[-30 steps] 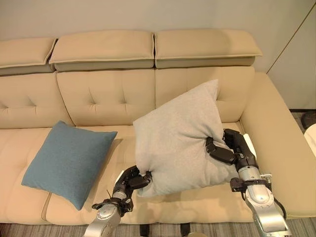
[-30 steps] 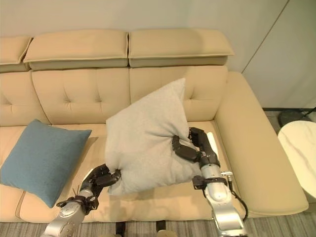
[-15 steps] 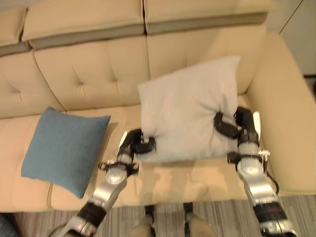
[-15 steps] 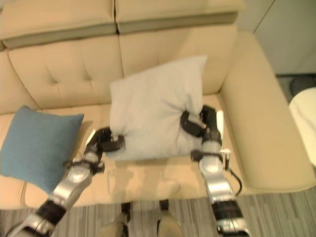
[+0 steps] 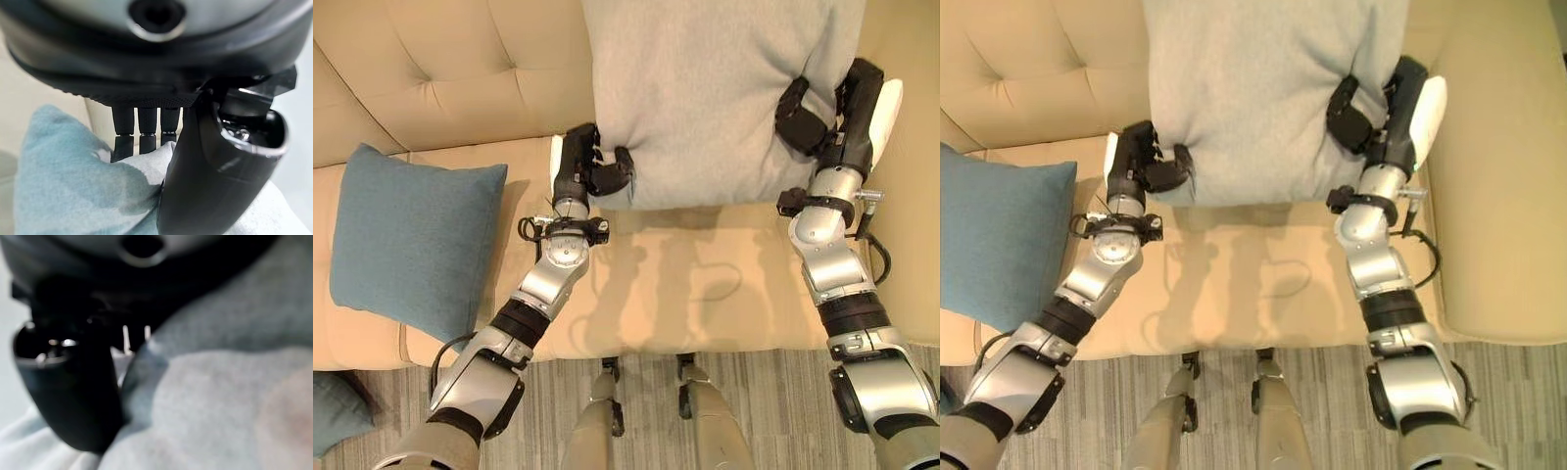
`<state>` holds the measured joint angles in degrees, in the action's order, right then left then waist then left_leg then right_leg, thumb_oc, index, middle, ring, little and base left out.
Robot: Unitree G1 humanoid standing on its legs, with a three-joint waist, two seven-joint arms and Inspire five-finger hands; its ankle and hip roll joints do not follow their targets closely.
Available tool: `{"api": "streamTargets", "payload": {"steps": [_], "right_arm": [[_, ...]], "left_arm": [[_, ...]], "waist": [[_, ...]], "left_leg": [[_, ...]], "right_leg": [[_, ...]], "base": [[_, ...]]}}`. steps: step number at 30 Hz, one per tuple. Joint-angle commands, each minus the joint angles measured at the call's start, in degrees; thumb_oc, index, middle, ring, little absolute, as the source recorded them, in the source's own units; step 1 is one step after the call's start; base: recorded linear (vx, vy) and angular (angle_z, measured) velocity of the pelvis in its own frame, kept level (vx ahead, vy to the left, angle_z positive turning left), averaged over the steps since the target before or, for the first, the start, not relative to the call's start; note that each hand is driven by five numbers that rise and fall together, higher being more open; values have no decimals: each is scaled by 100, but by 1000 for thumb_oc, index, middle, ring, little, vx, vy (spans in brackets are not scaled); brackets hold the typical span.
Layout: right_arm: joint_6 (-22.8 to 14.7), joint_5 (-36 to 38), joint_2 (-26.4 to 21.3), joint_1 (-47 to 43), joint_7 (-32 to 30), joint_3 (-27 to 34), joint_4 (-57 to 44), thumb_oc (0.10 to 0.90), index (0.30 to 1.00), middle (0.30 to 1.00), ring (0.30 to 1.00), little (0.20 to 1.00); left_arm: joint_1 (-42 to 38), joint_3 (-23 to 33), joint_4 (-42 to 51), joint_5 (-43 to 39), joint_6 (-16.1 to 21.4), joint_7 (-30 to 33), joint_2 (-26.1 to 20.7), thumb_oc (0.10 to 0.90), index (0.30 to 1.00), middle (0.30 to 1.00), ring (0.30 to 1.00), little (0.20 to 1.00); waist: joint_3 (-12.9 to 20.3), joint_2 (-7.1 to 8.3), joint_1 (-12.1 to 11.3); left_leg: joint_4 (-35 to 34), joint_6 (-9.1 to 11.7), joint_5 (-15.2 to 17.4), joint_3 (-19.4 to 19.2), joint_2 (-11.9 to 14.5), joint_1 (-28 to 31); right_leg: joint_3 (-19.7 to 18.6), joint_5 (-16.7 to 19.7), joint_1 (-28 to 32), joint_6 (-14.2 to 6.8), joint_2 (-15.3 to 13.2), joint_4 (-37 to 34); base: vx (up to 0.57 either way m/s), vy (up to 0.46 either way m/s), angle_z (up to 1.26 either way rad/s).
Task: Pick up all the scattered cushions and arrange them neatly on the sofa.
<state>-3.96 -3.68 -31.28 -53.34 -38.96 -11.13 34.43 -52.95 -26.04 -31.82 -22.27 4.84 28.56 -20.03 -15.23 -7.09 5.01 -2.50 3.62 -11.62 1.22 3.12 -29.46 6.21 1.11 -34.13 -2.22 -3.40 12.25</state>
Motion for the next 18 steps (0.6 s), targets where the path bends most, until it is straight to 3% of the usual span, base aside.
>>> {"api": "streamTargets", "payload": {"steps": [1, 3, 4, 5, 6, 7, 8, 18], "right_arm": [[-461, -10, -181, -1595, -227, -680, 24, 400, 300, 300, 300, 300], [-391, 345, -123, -1995, -207, -850, 555, 400, 300, 300, 300, 300], [-360, 584, -43, -2159, -156, -923, 793, 416, 324, 324, 324, 324], [-318, 784, -21, -2355, -111, -1019, 1044, 568, 552, 552, 552, 552], [-276, 952, -50, -2518, -44, -1123, 1307, 643, 665, 665, 665, 665], [-292, 966, -54, -2556, -38, -1141, 1339, 750, 825, 825, 825, 825], [-263, 1102, -89, -2688, 61, -1282, 1516, 800, 900, 900, 900, 900], [-59, 1370, -468, -2384, 434, -1358, 1456, 800, 900, 900, 900, 900]], "left_arm": [[-2288, -218, 165, 287, 1341, 124, 271, 400, 300, 300, 300, 300], [-2667, -314, -309, 107, 1305, 162, 328, 400, 300, 300, 300, 300], [-2808, -365, -534, -69, 1281, 152, 405, 532, 498, 498, 498, 498], [-2916, -422, -723, -256, 1263, 90, 473, 689, 733, 733, 733, 733], [-3012, -471, -861, -398, 1249, 37, 495, 800, 900, 900, 900, 900], [-3036, -463, -877, -408, 1256, 28, 491, 800, 900, 900, 900, 900], [-3076, -562, -912, -500, 1249, -49, 467, 800, 900, 900, 900, 900], [-2000, -531, -266, -1018, 1147, -531, 704, 800, 900, 900, 900, 900]], "waist": [[224, 352, -11], [156, 334, 2], [137, 331, 1], [103, 329, 13], [76, 324, 19], [63, 315, 26], [43, 312, 31], [-7, 290, -5]], "left_leg": [[-18, 110, 1032, -189, -39, 554], [-131, 123, 961, -163, -36, 551], [-179, 126, 924, -154, -39, 540], [-206, 133, 905, -135, -43, 519], [-228, 143, 883, -118, -43, 495], [-227, 144, 882, -113, -43, 491], [-246, 157, 859, -112, -45, 471], [-250, 266, 814, -51, -60, 351]], "right_leg": [[-194, 168, 162, -391, -49, -892], [-181, 171, 111, -393, -28, -894], [-181, 175, 89, -394, -9, -903], [-185, 177, 74, -396, 7, -906], [-172, 183, 47, -395, 14, -907], [-168, 183, 45, -394, 14, -906], [-160, 188, 29, -396, 18, -910], [-22, 155, -51, -369, 71, -911]], "base": [[0, -21, 7], [10, -27, 7], [1, -24, 8], [-4, -26, 9], [-4, -22, 7], [-3, -20, 4], [1, -24, 3], [3, -27, 5]]}}
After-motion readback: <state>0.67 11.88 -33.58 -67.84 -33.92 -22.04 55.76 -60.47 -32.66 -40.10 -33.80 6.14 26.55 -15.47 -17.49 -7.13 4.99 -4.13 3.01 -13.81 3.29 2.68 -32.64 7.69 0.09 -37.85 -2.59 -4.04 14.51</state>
